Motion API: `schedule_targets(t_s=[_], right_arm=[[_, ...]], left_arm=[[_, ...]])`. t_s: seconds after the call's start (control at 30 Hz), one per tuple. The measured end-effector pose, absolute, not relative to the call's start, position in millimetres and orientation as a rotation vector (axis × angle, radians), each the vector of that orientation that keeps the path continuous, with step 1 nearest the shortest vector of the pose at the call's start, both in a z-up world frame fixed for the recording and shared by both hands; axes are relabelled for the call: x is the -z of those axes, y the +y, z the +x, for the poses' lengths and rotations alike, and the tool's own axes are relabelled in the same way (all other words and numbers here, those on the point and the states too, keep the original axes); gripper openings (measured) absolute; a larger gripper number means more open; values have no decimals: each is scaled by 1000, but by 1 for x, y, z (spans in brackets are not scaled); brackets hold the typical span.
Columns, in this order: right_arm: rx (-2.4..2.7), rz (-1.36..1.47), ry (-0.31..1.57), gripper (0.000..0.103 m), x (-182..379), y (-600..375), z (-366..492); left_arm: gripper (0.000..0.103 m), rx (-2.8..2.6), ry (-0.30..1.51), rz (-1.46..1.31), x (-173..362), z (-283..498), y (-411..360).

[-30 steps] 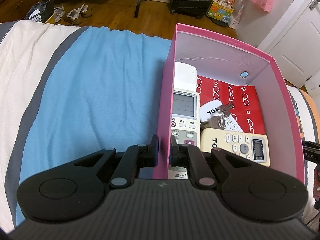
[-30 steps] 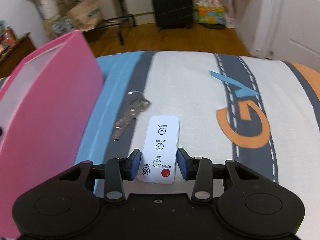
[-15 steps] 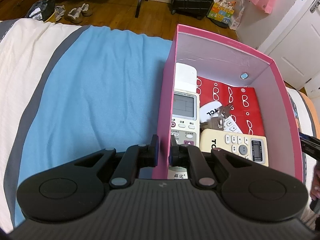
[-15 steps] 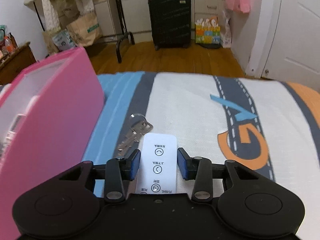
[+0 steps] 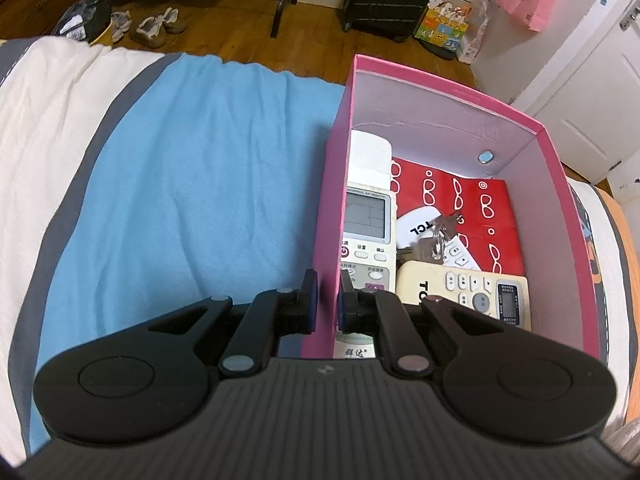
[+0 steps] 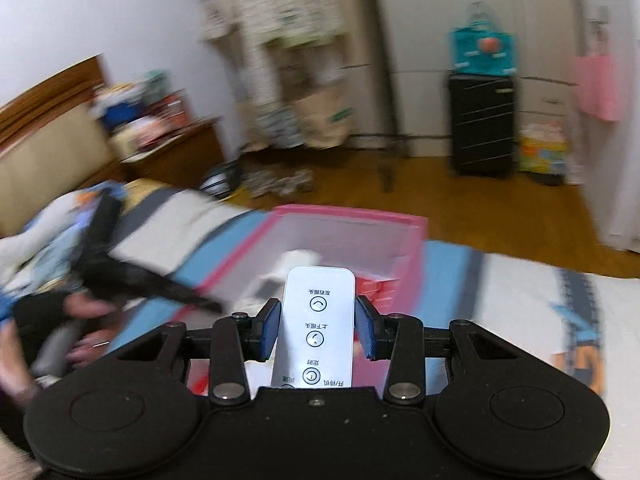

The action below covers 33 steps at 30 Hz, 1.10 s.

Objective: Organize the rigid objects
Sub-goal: 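Carry the white fob remote into the pink box and release it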

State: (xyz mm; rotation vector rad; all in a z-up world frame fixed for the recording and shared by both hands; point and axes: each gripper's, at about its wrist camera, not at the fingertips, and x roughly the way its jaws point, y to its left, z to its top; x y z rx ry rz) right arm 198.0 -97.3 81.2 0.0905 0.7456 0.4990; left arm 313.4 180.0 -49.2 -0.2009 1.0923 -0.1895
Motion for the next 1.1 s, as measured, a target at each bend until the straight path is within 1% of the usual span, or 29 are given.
schedule_targets(t_s=[0.23,0.43,0.73,0.8,0.97,1.0,1.03,1.1], right_arm=[[-609,-95,864,45,-67,-44,205],[-563,-148,967,45,-42,-34,219],[-544,-218,999,45,-19,-27,218],[-527,-230,983,45,-14,-27,220],[-501,-208,989,45,-9,-32,226],[-509,-202,990,45,-10,-34,226],[-517,-190,990,49,-12,-36,226],[-519,-150,975,52,-19,-44,225]], left_arm=[[9,201,1085,-132,46,308,170],[9,218,1077,-103,44,305,169],[9,221,1076,-83,44,305,166],[9,221,1078,-82,44,305,166],[9,221,1085,-85,47,307,166],[9,220,1086,-84,47,307,166],[9,220,1086,-82,48,308,166],[9,217,1090,-84,49,309,166]])
